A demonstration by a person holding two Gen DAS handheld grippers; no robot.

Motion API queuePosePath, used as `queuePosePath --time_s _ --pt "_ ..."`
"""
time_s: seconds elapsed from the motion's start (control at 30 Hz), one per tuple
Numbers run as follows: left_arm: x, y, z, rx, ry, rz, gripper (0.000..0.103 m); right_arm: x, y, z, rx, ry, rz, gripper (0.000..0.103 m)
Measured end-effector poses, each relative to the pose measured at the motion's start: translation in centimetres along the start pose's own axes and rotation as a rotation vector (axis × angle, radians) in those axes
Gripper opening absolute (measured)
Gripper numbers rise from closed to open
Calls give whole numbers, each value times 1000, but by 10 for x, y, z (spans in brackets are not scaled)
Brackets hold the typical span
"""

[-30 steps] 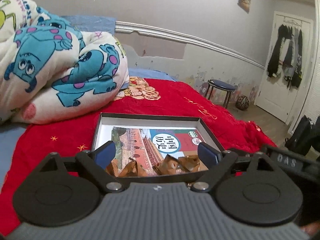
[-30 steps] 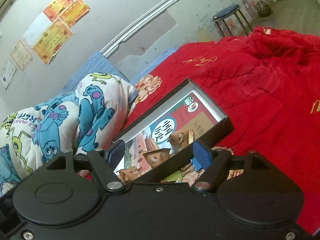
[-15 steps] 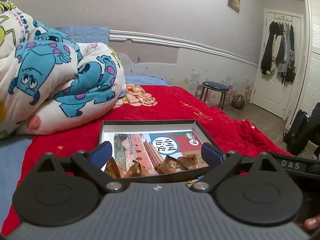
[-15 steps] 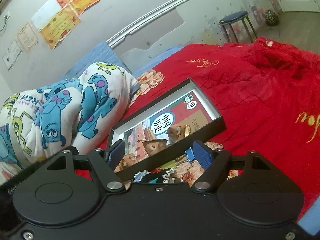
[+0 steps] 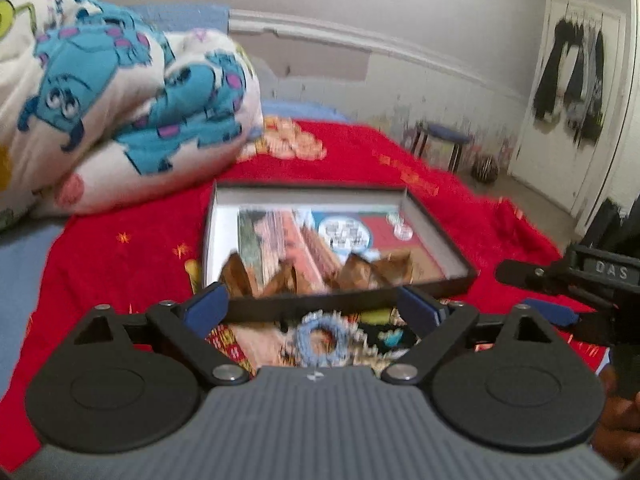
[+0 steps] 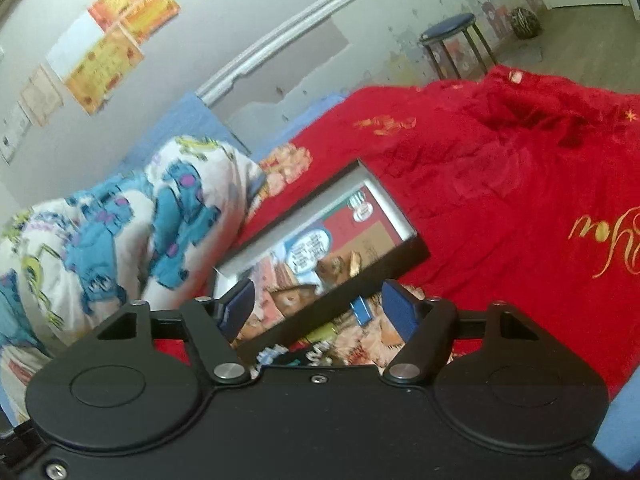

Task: Organize objects
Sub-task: 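Move both open tools back from the box to the pile, then close left tool on the blue knitted ring while right tool grasps a black lace hair tie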

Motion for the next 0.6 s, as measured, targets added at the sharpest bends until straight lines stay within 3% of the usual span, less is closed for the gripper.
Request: queuePosePath --time_s 0.13,0.27,0.43,0.6 --pt "-2 17 21 -76 -9 -13 84 3 20 29 -85 -11 48 58" --pt "-14 29 40 -127 -77 -44 80 -5 35 62 -184 -61 69 43" --pt "-28 46 63 -199 -130 -128 68 -12 51 88 -230 -51 24 40" --pt "-23 58 77 -235 -136 -102 63 -11 58 93 -244 -46 30 39"
Point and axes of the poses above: each gripper's, at about its wrist camera, not at the fingertips, and z roughly the way its jaws point, x to its right, y to its underside, the point moved 7 cm from there along z, roughly the way its jaws point, and after that the axes turned 9 degrees about x, right-handed, at the moved point
